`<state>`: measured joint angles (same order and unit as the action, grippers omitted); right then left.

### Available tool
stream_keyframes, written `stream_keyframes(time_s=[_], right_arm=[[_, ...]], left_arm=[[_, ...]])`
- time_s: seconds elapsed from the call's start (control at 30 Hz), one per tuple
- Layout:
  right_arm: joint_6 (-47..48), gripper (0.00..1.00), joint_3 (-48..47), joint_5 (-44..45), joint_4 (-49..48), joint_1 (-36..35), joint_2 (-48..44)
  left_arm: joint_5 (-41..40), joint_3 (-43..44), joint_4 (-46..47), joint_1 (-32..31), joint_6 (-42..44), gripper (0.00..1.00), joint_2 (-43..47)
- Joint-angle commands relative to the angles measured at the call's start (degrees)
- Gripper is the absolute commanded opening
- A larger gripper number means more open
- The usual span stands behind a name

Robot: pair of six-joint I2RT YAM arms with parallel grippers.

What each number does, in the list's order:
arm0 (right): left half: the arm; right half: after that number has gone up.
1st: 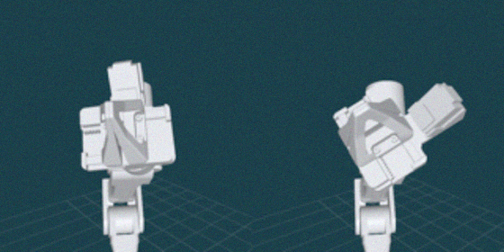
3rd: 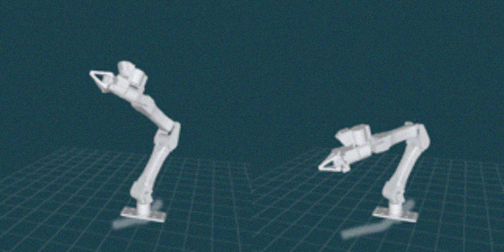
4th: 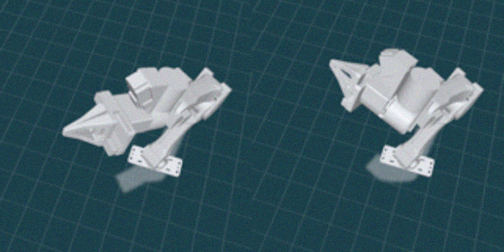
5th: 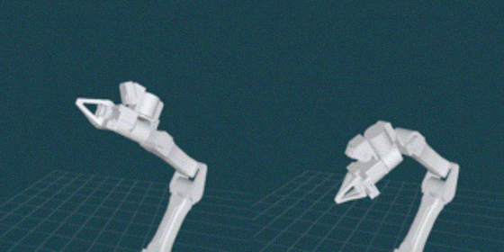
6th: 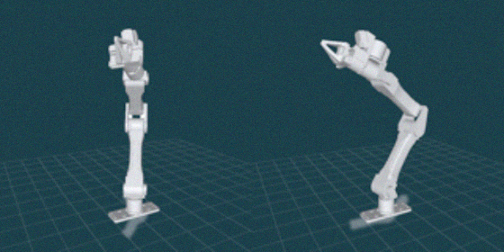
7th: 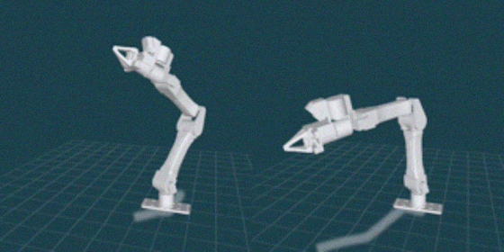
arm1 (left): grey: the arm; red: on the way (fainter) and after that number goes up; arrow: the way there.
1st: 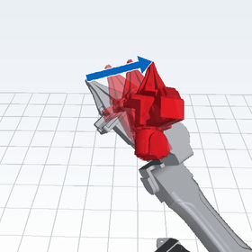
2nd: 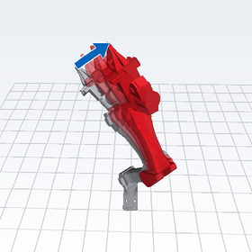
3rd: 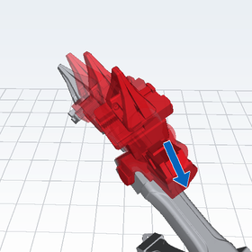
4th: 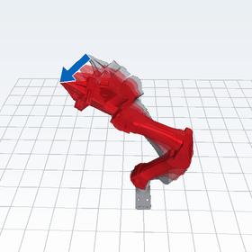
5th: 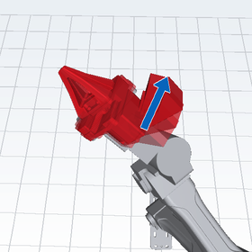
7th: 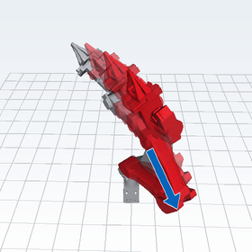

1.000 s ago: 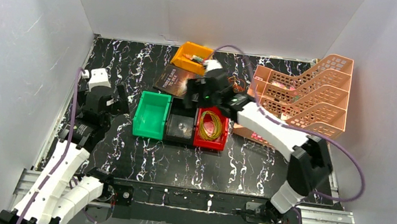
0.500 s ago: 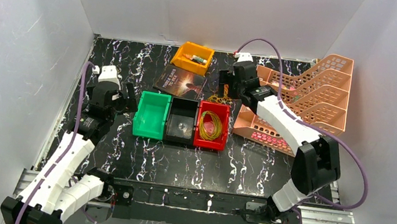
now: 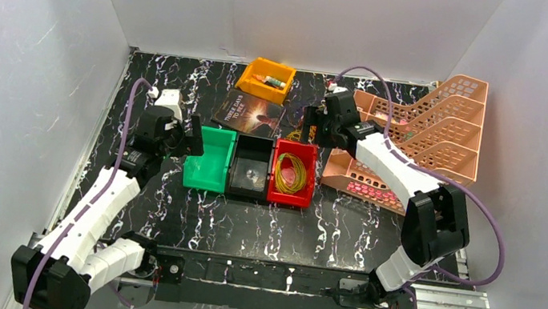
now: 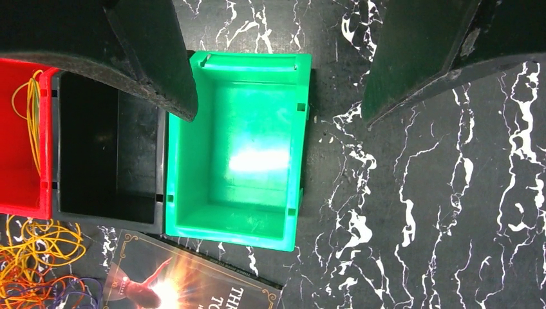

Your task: Untangle the cables

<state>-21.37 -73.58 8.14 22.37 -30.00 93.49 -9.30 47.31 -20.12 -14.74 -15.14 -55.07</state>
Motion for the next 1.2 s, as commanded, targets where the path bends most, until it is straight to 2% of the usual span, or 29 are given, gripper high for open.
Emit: stream_keyframes(time_s=[0.0, 0.23, 0.53, 0.73, 1.17], right_arm=[[-6.68, 0.98, 2.94, -2.57, 0.17, 0.00, -2.70], [-10.77, 0.97, 4.95, -7.56, -0.44, 0.02, -0.76], [-17.06, 0.94, 7.64, -15.77, -6.11, -0.15, 0.26], [-20.28, 0.94, 9.28, -18.79, -14.25, -0.13, 1.37], [-20.77, 0.93, -0.13, -20.10, -19.51, -3.80, 14.10]], left_arm=[[1.51, 0.18, 1.29, 0.03, 1.15, 0.98, 1.74], [3.51, 0.01, 1.40, 0.02, 0.63, 0.98, 1.39], [2.63, 0.02, 1.40, 0.03, 0.81, 0.98, 1.30], [2.27, -0.01, 1.40, -0.01, 0.90, 0.98, 1.29], [0.10, 0.09, 0.93, -0.02, 0.85, 0.98, 1.41]])
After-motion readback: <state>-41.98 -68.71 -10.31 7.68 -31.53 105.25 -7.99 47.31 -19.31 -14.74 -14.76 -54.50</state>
